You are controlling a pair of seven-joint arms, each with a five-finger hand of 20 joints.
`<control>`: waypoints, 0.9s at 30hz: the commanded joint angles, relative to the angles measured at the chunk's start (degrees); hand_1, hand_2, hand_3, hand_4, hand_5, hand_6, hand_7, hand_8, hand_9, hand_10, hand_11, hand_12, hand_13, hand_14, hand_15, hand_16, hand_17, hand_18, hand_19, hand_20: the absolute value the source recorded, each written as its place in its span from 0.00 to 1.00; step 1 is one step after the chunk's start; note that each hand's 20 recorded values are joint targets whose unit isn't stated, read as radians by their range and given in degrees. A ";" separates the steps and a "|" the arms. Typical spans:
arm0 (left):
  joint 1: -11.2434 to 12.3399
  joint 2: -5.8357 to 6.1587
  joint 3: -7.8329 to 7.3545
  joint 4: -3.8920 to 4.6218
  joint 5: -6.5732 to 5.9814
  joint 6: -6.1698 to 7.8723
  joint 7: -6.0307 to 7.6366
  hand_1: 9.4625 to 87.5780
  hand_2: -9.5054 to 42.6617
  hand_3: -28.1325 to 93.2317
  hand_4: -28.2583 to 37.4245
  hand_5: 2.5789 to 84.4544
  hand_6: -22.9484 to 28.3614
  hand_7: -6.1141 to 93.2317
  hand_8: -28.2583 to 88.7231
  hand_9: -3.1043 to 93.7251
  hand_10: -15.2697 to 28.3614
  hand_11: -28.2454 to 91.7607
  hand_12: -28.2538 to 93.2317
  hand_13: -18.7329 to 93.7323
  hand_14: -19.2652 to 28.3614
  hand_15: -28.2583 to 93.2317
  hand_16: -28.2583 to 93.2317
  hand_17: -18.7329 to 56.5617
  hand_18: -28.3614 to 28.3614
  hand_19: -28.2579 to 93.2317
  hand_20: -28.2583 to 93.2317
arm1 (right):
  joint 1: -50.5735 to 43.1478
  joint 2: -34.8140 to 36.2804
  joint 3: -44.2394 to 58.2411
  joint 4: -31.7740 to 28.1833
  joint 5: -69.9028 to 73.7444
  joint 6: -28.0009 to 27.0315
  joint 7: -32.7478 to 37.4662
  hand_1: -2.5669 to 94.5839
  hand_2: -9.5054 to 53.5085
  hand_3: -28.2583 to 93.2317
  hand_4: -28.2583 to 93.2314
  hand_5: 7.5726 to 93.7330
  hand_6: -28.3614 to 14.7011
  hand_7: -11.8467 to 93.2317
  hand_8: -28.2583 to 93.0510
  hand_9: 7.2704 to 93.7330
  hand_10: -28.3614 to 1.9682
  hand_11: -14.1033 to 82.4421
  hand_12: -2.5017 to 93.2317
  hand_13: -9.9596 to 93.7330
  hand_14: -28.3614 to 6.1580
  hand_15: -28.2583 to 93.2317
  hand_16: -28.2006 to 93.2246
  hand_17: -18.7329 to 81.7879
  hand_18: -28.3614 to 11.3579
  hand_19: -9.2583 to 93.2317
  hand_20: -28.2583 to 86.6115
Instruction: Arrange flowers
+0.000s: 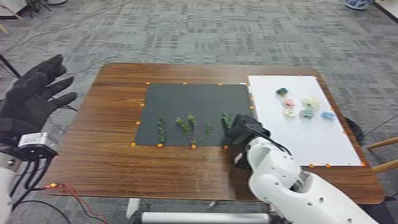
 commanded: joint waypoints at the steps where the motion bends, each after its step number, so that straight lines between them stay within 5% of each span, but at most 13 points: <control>1: 0.37 -0.44 -0.37 -0.05 -0.40 -0.35 -0.47 0.20 0.06 0.77 0.00 0.18 0.45 0.23 0.18 0.15 0.52 0.34 0.44 0.20 0.64 0.54 0.21 0.08 0.86 0.54 0.32 | -1.94 -0.21 1.07 -1.81 2.25 -2.95 -2.52 0.30 0.14 0.90 0.07 0.89 0.69 0.59 0.19 0.94 0.66 0.72 0.54 0.92 0.61 0.86 0.59 0.77 0.19 1.00 0.82; 18: 0.94 -0.73 -0.74 -0.28 -0.41 -0.36 -0.53 0.20 0.06 0.77 0.00 0.18 0.45 0.23 0.17 0.15 0.52 0.34 0.44 0.20 0.63 0.54 0.21 0.08 0.86 0.54 0.31 | -0.31 2.34 0.68 -1.15 -0.12 -5.18 -1.68 0.28 0.14 0.90 0.06 0.88 0.68 0.58 0.19 0.93 0.65 0.72 0.54 0.90 0.59 0.86 0.59 0.75 0.18 1.00 0.81; 27: 0.82 -0.68 -0.67 -0.24 -0.49 -0.41 -0.61 0.20 0.06 0.77 0.00 0.18 0.44 0.24 0.17 0.15 0.52 0.34 0.44 0.20 0.63 0.54 0.21 0.09 0.86 0.54 0.31 | -0.03 4.32 1.62 -2.32 -0.57 -4.60 -1.86 0.19 0.11 0.88 0.05 0.87 0.65 0.57 0.19 0.91 0.62 0.72 0.54 0.89 0.57 0.86 0.59 0.73 0.17 1.00 0.81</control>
